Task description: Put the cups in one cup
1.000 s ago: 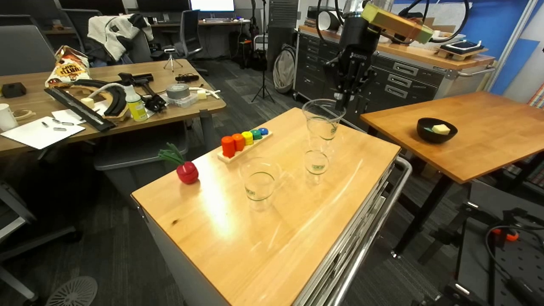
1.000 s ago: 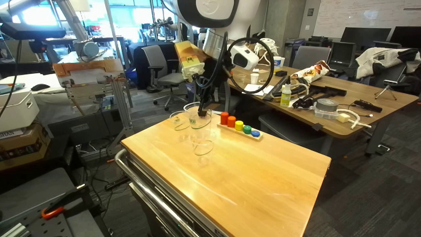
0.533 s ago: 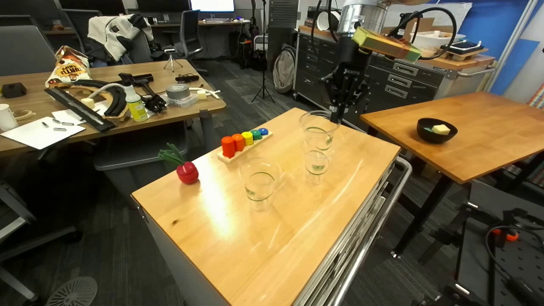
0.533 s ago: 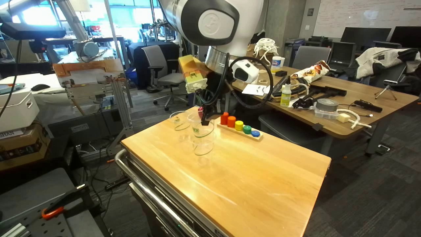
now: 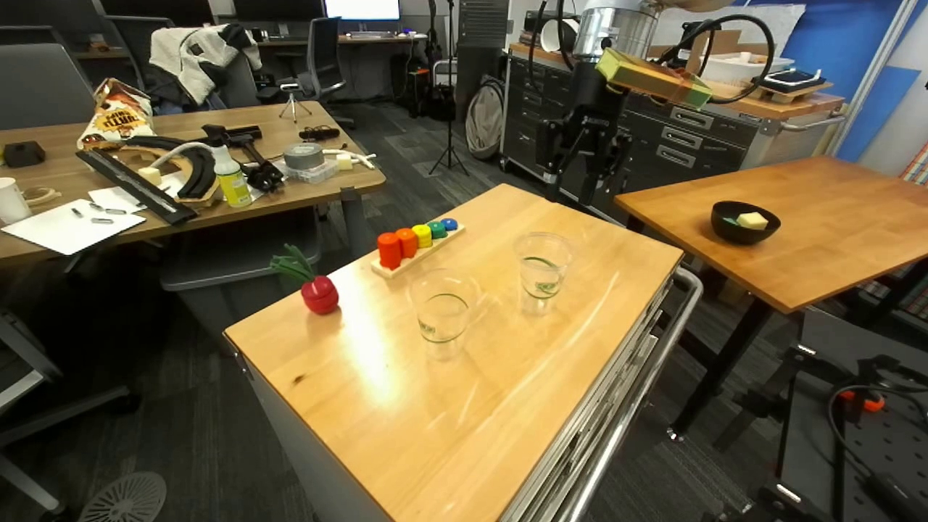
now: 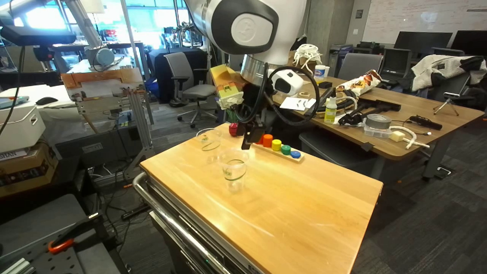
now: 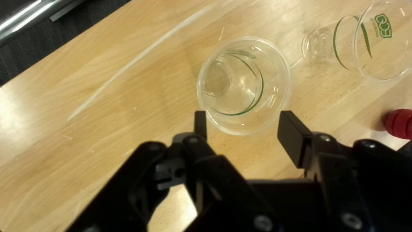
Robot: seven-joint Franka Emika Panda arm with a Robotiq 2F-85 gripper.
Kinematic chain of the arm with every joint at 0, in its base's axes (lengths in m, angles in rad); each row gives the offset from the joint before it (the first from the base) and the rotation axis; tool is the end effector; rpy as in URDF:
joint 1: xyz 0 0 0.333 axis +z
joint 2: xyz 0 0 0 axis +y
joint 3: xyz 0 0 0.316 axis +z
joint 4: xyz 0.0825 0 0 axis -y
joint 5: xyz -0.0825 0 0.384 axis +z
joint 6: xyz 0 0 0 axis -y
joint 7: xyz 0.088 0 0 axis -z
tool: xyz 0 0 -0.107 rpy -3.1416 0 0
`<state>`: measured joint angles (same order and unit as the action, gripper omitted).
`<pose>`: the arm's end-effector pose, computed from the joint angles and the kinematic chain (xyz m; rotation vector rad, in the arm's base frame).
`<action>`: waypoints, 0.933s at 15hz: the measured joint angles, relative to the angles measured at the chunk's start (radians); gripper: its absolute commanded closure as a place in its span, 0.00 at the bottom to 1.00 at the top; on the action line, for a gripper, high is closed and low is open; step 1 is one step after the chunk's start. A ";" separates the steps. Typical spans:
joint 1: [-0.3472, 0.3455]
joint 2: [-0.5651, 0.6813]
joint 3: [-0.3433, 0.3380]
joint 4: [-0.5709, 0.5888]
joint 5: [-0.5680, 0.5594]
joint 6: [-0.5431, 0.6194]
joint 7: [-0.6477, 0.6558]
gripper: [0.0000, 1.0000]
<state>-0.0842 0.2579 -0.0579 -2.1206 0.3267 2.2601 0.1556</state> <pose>0.5568 -0.0707 0.2814 -2.8152 0.7492 0.1710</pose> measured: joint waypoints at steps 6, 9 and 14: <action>0.022 -0.035 0.002 0.028 -0.101 -0.025 0.055 0.00; 0.069 -0.039 0.009 0.075 -0.187 -0.079 0.133 0.01; 0.158 0.006 0.047 0.166 -0.291 -0.135 0.221 0.00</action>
<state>0.0741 0.2634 -0.0113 -1.9542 0.0361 2.1249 0.3766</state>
